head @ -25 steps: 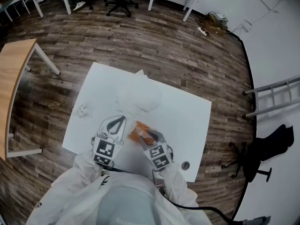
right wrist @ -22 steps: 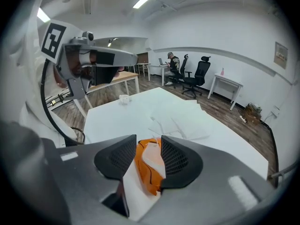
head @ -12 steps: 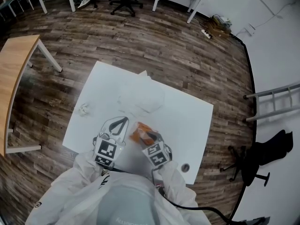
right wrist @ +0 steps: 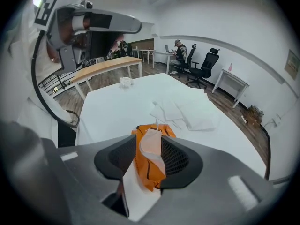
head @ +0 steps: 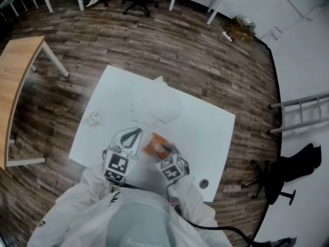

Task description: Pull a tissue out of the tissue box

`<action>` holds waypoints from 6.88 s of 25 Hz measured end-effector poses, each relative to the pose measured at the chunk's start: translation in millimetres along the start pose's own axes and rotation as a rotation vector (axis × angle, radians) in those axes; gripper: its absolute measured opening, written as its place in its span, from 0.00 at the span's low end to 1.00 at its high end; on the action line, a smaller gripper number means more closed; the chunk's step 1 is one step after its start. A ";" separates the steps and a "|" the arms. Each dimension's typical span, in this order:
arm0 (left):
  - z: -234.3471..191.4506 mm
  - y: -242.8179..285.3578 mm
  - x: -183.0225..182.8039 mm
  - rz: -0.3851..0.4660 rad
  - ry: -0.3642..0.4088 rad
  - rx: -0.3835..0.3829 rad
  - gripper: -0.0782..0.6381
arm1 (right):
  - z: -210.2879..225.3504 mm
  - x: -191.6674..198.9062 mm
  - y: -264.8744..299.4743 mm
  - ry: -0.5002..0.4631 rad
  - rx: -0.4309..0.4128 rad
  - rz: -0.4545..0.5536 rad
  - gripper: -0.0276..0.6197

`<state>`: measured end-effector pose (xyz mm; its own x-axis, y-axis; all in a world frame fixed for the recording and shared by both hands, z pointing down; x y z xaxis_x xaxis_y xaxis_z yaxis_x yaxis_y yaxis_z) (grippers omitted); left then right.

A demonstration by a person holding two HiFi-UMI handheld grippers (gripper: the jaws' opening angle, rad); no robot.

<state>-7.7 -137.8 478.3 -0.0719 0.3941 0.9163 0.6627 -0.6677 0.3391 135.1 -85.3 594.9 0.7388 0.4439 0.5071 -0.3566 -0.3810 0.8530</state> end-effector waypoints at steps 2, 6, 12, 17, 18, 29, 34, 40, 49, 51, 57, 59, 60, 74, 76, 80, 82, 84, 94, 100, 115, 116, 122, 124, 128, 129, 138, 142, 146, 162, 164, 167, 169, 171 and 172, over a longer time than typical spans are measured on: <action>0.1 0.1 0.4 -0.001 0.000 -0.002 0.11 | -1.0 -0.3 0.4 -0.026 0.004 -0.011 0.30; -0.2 -0.6 1.6 -0.001 -0.003 -0.004 0.11 | -2.7 -3.7 1.7 -0.059 0.005 -0.015 0.30; -2.7 -0.9 0.9 -0.001 -0.013 -0.012 0.11 | -0.9 -10.2 4.0 -0.091 -0.003 -0.026 0.29; -5.1 -3.2 3.0 -0.001 -0.024 -0.019 0.11 | -1.1 -6.0 4.6 -0.076 -0.004 -0.030 0.26; -5.2 -3.4 3.5 -0.001 -0.025 -0.020 0.11 | -1.0 -5.1 4.1 -0.067 -0.003 -0.026 0.26; -1.0 -1.2 4.5 -0.007 -0.021 -0.007 0.11 | 2.5 2.8 1.4 -0.032 0.032 -0.048 0.21; -0.3 -0.3 4.5 -0.008 -0.021 -0.003 0.11 | 3.3 6.0 1.8 -0.021 0.031 -0.064 0.22; 0.6 -0.8 5.1 -0.010 -0.021 -0.004 0.11 | 3.0 6.7 1.4 -0.013 0.034 -0.069 0.18; 2.7 -0.4 8.8 -0.025 -0.021 -0.001 0.11 | 2.3 6.0 0.0 -0.012 0.047 -0.064 0.12; 4.2 0.4 8.8 -0.027 -0.020 0.001 0.11 | 3.1 6.2 -1.0 -0.010 0.052 -0.064 0.11; 4.0 2.9 12.4 -0.044 -0.017 0.008 0.11 | 2.9 4.4 -1.2 -0.003 0.057 -0.060 0.09; 4.5 4.3 14.4 -0.051 -0.016 0.011 0.11 | 3.2 3.7 -1.7 -0.003 0.060 -0.058 0.09; 4.9 4.9 15.1 -0.053 -0.017 0.014 0.11 | 3.4 3.7 -1.9 -0.002 0.061 -0.058 0.08; 5.9 9.0 28.2 -0.094 -0.042 0.026 0.11 | 3.8 5.2 -1.2 0.003 0.066 -0.057 0.06; 7.3 9.6 31.9 -0.103 -0.047 0.028 0.11 | 3.8 6.3 -1.9 0.003 0.067 -0.057 0.06; 12.3 11.0 38.0 -0.117 -0.054 0.034 0.11 | 4.0 10.1 -4.0 0.006 0.068 -0.059 0.06; 14.1 11.9 39.9 -0.121 -0.056 0.038 0.11 | 4.4 11.2 -4.4 0.007 0.070 -0.059 0.06; 15.6 12.9 41.5 -0.125 -0.056 0.043 0.11 | 5.0 11.5 -4.8 0.008 0.073 -0.059 0.05; 23.2 17.9 48.9 -0.148 -0.083 0.067 0.11 | 7.0 11.2 -6.8 0.017 0.078 -0.052 0.05; 27.3 23.1 60.3 -0.180 -0.133 0.081 0.11 | 7.5 11.0 -8.1 0.022 0.078 -0.052 0.05; 43.1 40.2 96.1 -0.281 -0.183 0.122 0.11 | 4.9 12.8 -12.9 0.043 0.070 -0.045 0.05; 44.3 41.7 99.0 -0.289 -0.190 0.125 0.11 | 5.1 13.8 -13.4 0.044 0.070 -0.045 0.05; 50.7 51.4 112.2 -0.324 -0.209 0.131 0.11 | 9.8 17.7 -15.2 0.049 0.063 -0.043 0.05; 52.2 53.7 113.8 -0.330 -0.211 0.134 0.11 | 11.1 17.7 -16.4 0.049 0.064 -0.042 0.05; 53.4 58.5 117.8 -0.342 -0.219 0.136 0.11 | 12.1 19.5 -17.3 0.050 0.062 -0.044 0.05; 53.6 60.1 119.3 -0.347 -0.222 0.136 0.11 | 12.5 20.1 -17.4 0.051 0.062 -0.044 0.05; 62.2 68.8 131.8 -0.396 -0.215 0.153 0.11 | 15.5 20.8 -20.7 0.063 0.059 -0.031 0.05; 65.7 72.4 135.8 -0.407 -0.205 0.163 0.11 | 14.9 20.8 -20.2 0.067 0.057 -0.024 0.05; 68.4 76.4 142.1 -0.415 -0.208 0.168 0.11 | 15.1 18.6 -22.0 0.060 0.056 -0.009 0.05; 68.9 78.6 143.6 -0.430 -0.185 0.175 0.11 | 13.2 4.6 -32.5 0.067 0.037 0.065 0.05; 68.4 79.5 145.5 -0.430 -0.188 0.175 0.11 | 13.6 2.6 -34.3 0.073 0.037 0.079 0.05; 69.8 80.2 147.8 -0.422 -0.171 0.174 0.11 | 14.4 -1.3 -38.4 0.073 0.040 0.093 0.05; 70.9 79.4 152.4 -0.424 -0.159 0.172 0.11 | 14.8 -3.8 -41.4 0.074 0.039 0.102 0.05; 70.8 78.4 157.2 -0.429 -0.171 0.170 0.11 | 14.5 -5.7 -43.7 0.083 0.036 0.110 0.05; 70.8 78.0 158.7 -0.430 -0.178 0.170 0.11 | 14.1 -6.2 -44.6 0.086 0.035 0.112 0.05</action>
<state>85.3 -82.6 635.0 -0.2466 0.7232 0.6451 0.7141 -0.3144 0.6255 154.4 -82.4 552.0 0.6432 0.4639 0.6091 -0.4129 -0.4598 0.7862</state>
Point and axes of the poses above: the fingertips, and each gripper's own axes: y forward along the fingers, z to its right, x out of its underside, the point moved 7 cm from there along -y, backward along the fingers, and after that the axes turned 14 degrees about -y, right-handed, at the moved point
